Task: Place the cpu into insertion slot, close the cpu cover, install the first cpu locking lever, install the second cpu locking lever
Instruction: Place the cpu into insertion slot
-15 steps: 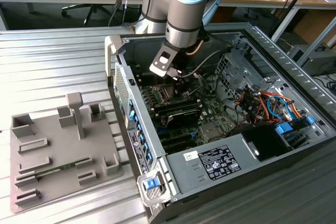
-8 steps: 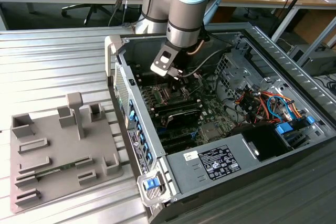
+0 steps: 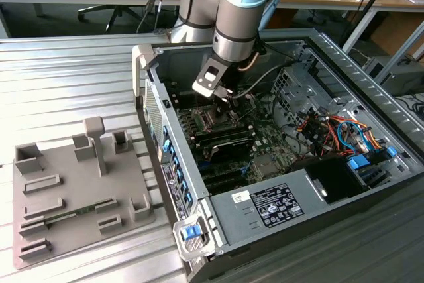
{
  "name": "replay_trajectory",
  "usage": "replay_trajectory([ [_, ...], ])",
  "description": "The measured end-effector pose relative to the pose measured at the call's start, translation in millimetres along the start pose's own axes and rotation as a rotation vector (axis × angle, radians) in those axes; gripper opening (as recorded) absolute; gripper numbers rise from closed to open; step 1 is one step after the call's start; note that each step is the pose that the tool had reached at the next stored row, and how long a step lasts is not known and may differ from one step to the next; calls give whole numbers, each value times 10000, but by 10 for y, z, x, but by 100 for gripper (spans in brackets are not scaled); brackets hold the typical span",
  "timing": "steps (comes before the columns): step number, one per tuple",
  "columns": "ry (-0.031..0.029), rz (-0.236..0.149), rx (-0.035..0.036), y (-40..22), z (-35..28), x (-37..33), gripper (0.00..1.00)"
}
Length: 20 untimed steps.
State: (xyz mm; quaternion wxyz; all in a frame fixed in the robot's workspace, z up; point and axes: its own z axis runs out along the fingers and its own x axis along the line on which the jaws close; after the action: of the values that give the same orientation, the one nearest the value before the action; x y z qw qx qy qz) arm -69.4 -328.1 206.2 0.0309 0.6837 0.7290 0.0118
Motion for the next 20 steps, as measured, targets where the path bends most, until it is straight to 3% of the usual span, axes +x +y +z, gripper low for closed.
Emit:
replay_trajectory([
  [3,3,2,27,6,9,0,11],
  [4,9,1,21,11,-51,-1,11],
  [5,4,1,24,18,-167,-5,11],
  [7,3,0,26,28,-321,-10,11],
  [8,3,-1,26,33,-367,-11,11],
  [9,3,-2,32,41,-377,-12,11],
  [10,-2,-1,86,60,-376,-13,11],
  [11,-7,-5,198,79,-374,-14,11],
  [13,-4,-11,356,111,-373,-16,11],
  [15,-5,-12,394,129,-381,-18,11],
  [18,18,-9,395,135,-438,-23,11],
  [19,78,-8,392,138,-493,-29,11],
  [20,313,2,375,139,-516,-40,11],
])
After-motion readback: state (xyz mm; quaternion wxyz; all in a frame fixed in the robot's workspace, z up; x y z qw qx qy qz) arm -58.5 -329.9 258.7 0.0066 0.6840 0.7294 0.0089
